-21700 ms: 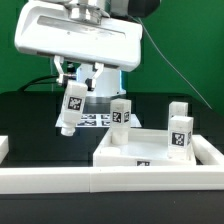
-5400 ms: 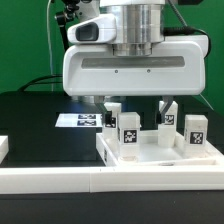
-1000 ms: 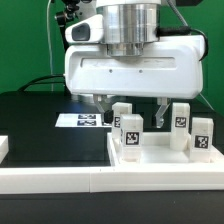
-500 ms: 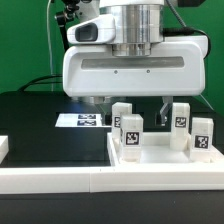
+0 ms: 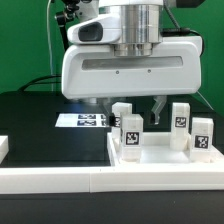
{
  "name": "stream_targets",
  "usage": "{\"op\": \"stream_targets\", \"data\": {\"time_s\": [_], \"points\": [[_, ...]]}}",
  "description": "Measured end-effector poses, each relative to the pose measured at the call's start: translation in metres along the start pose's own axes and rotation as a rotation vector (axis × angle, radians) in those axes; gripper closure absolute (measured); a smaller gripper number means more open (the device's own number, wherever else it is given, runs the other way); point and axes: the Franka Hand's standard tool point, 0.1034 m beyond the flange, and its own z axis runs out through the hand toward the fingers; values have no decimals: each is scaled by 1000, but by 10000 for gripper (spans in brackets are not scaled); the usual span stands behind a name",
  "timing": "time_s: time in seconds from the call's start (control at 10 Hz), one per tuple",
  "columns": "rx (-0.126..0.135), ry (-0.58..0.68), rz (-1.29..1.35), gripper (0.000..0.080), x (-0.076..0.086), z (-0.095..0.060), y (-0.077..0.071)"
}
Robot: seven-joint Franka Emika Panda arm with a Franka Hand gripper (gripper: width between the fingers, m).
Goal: Assemble square table
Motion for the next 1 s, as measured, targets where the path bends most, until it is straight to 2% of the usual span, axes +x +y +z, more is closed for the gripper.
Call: {"op": "stream_targets", "data": {"time_s": [0.1,0.2,0.6,1.0], "points": [[0,0,0,378,0,0,0],[0,0,0,512,0,0,0],[1,0,72,511,0,0,0],[3,-1,432,511,0,0,3]]}}
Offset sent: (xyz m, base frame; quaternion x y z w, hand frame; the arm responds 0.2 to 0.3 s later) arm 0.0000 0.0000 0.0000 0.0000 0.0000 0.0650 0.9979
